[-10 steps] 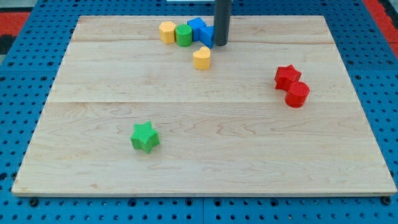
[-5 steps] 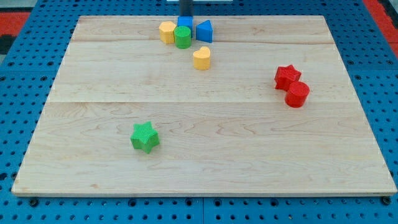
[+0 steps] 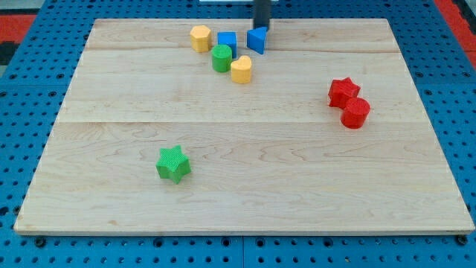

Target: Push the blue triangle to the right side of the green star

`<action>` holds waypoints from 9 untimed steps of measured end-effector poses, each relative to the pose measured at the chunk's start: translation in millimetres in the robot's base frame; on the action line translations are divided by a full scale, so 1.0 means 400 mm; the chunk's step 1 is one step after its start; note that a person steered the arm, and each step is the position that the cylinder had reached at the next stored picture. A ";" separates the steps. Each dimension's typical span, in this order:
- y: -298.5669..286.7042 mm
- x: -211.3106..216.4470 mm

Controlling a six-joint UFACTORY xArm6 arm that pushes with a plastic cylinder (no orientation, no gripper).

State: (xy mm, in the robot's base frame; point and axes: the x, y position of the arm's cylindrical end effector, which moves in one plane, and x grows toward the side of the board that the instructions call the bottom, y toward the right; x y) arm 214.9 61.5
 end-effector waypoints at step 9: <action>-0.279 0.648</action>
State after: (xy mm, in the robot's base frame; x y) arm 474.0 -50.2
